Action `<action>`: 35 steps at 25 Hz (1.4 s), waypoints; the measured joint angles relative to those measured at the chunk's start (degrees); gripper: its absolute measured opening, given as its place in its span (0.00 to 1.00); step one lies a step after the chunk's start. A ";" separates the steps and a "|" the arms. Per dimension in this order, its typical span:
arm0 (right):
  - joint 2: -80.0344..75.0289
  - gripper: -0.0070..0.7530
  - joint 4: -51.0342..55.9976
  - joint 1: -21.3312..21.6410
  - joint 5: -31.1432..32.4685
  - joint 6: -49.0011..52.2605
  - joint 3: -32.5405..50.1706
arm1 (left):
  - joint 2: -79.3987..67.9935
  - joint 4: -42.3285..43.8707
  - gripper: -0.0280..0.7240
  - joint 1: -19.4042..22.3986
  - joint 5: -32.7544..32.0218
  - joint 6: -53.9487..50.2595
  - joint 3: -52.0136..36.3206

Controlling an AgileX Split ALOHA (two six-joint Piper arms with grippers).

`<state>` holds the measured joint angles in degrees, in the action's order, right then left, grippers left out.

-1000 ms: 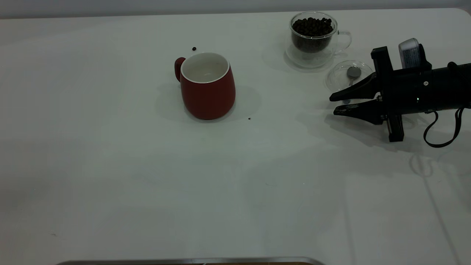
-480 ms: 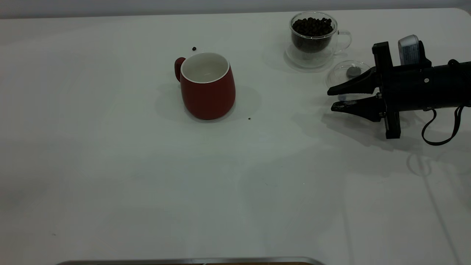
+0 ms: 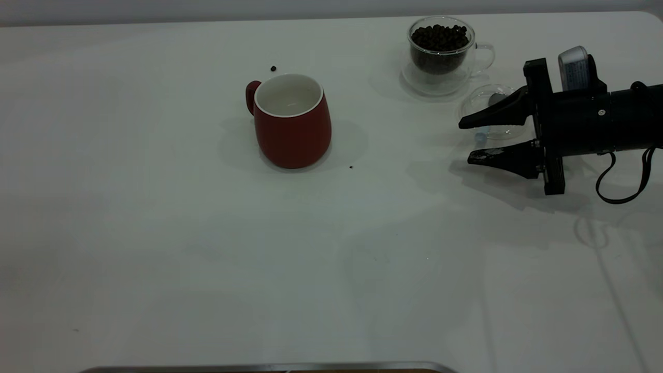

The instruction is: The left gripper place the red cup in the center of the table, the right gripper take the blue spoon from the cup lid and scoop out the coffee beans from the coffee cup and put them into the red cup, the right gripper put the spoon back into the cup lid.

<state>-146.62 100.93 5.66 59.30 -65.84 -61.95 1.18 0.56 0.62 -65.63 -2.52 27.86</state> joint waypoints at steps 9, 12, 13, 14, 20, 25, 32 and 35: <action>6.16 0.65 -7.48 0.00 -3.78 0.30 0.00 | 0.00 0.00 0.68 0.00 0.00 0.00 0.00; 11.59 0.65 -15.42 0.00 -7.73 3.50 0.00 | 0.00 0.00 0.68 0.00 0.00 0.00 0.00; 14.08 0.65 -18.37 0.00 -9.18 5.03 0.00 | 0.00 0.00 0.68 0.00 0.00 0.00 0.00; 16.87 0.65 -20.91 0.00 -10.46 6.49 0.00 | 0.00 0.00 0.68 0.00 0.00 0.00 0.00; 37.58 0.65 -40.19 -2.70 -12.92 20.14 0.10 | 0.00 0.00 0.68 0.00 0.00 0.00 0.00; 57.95 0.65 -57.41 -6.73 -10.46 32.89 0.42 | 0.00 0.00 0.68 0.00 0.00 0.11 0.00; 78.65 0.65 -84.82 -12.69 1.47 54.27 6.74 | 0.00 0.00 0.68 0.00 0.00 0.06 0.00; 87.94 0.65 -90.93 -13.14 1.37 60.82 15.80 | 0.00 0.00 0.68 0.00 0.00 0.06 0.00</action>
<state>-58.67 10.00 -7.47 60.67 -5.02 -46.15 1.18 0.56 0.62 -65.63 -2.46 27.86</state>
